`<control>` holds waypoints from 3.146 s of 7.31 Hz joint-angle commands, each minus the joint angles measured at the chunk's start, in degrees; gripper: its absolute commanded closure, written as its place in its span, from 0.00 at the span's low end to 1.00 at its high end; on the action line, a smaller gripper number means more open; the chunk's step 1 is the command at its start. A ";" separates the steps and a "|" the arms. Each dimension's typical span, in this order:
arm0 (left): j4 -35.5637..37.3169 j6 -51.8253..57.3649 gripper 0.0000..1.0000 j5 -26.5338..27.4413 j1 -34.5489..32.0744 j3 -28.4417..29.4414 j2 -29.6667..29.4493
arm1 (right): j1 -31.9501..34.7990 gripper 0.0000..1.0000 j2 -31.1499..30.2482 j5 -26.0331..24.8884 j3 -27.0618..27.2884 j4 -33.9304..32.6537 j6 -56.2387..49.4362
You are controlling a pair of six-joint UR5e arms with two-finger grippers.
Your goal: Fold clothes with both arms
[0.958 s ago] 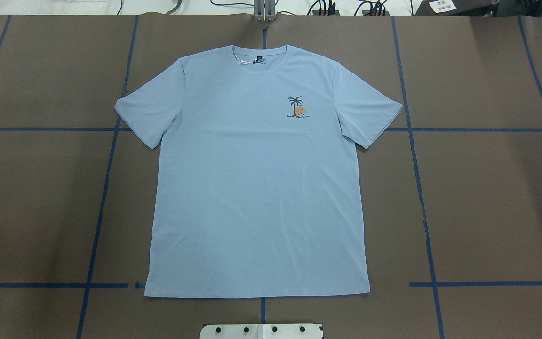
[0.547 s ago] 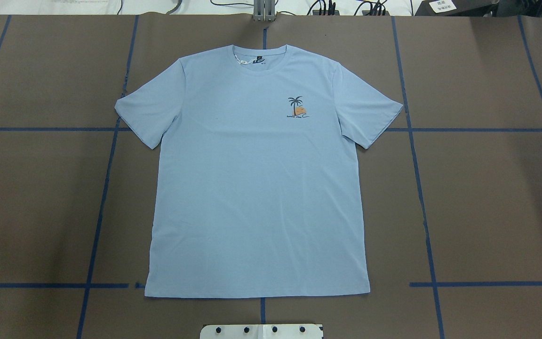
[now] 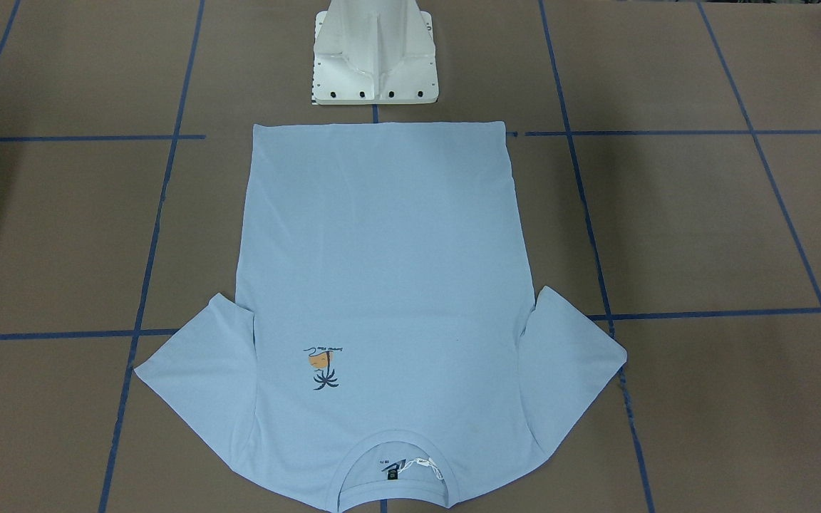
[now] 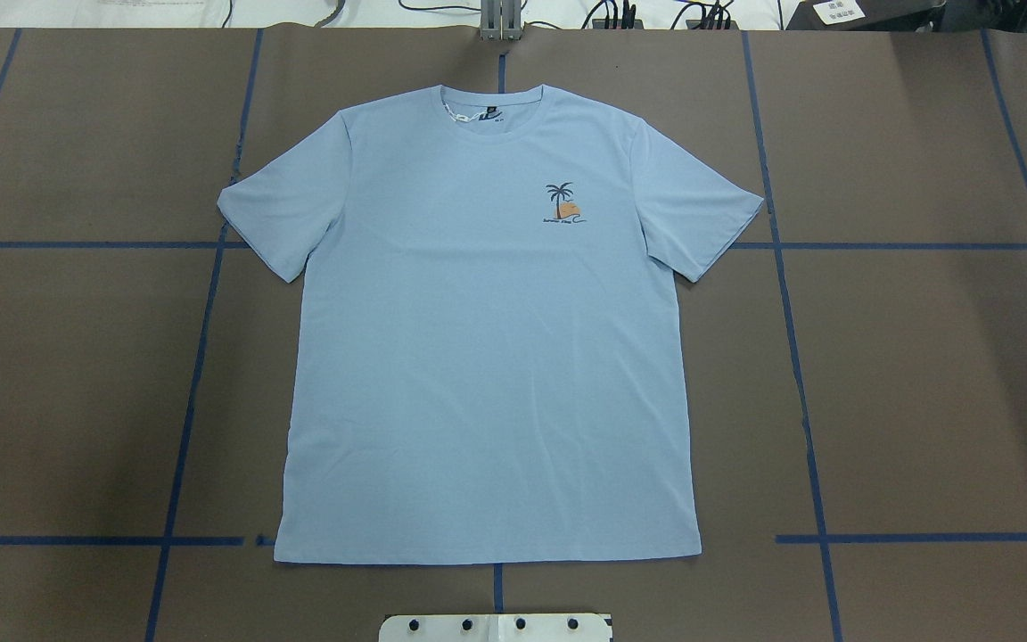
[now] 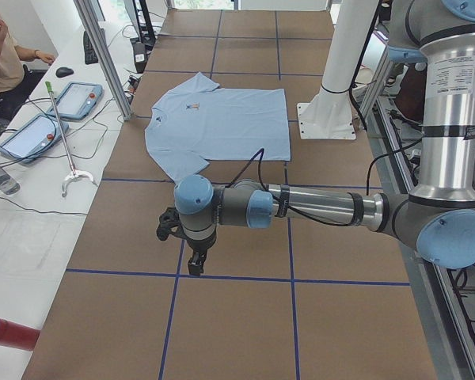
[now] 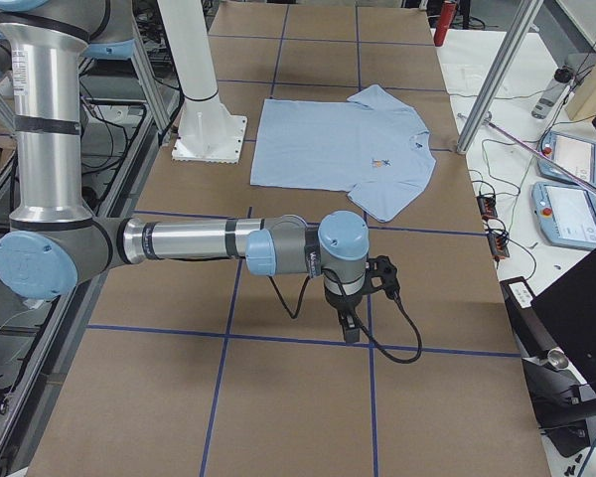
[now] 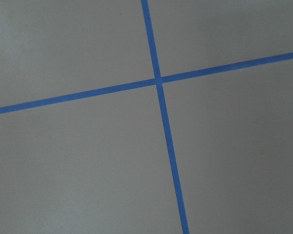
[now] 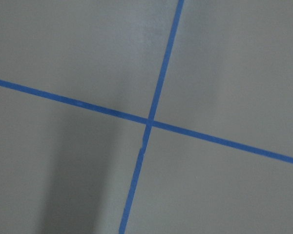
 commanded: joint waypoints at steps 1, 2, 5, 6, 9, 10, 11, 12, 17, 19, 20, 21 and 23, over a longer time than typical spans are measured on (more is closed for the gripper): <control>-11.66 -0.27 0.00 -0.07 -0.02 3.12 -3.04 | -1.23 0.00 1.35 4.90 -3.84 5.11 5.61; -19.67 -0.53 0.00 -0.15 -0.20 5.15 -2.45 | -1.23 0.00 2.14 8.60 -6.04 7.47 5.91; -20.71 -0.27 0.00 -0.51 -0.20 6.75 -2.80 | -7.08 0.00 9.06 9.43 -9.39 13.81 20.49; -20.71 -0.27 0.00 -0.51 -0.20 6.66 -2.88 | -10.08 0.00 11.18 9.34 -10.44 18.08 28.60; -20.71 -0.35 0.00 -0.51 -0.20 6.22 -3.06 | -22.81 0.04 19.09 0.61 -19.12 36.26 49.54; -20.71 -0.35 0.00 -0.51 -0.20 6.22 -3.06 | -27.47 0.08 21.63 -4.06 -20.81 39.45 56.99; -20.71 -0.35 0.00 -0.51 -0.20 6.14 -3.06 | -31.69 0.12 22.53 -8.72 -21.26 40.70 59.85; -20.71 -0.27 0.00 -0.51 -0.20 6.22 -3.15 | -35.13 0.19 23.06 -13.38 -21.18 40.97 60.32; -20.71 -0.18 0.00 -0.60 -0.20 6.14 -2.62 | -39.55 0.52 25.43 -17.82 -23.89 40.89 60.32; -20.71 -0.18 0.00 -0.60 -0.28 6.14 -2.53 | -39.56 0.56 25.96 -18.17 -24.16 40.89 60.23; -20.71 -0.18 0.00 -0.60 -0.28 6.14 -2.53 | -39.56 0.57 26.05 -18.17 -24.25 40.89 60.23; -20.71 -0.18 0.00 -0.60 -0.28 6.14 -2.45 | -39.56 0.62 26.23 -18.70 -24.34 40.89 60.23; -20.80 -0.09 0.00 -0.60 -0.28 6.14 -2.45 | -39.64 0.64 26.23 -19.40 -25.21 40.89 59.80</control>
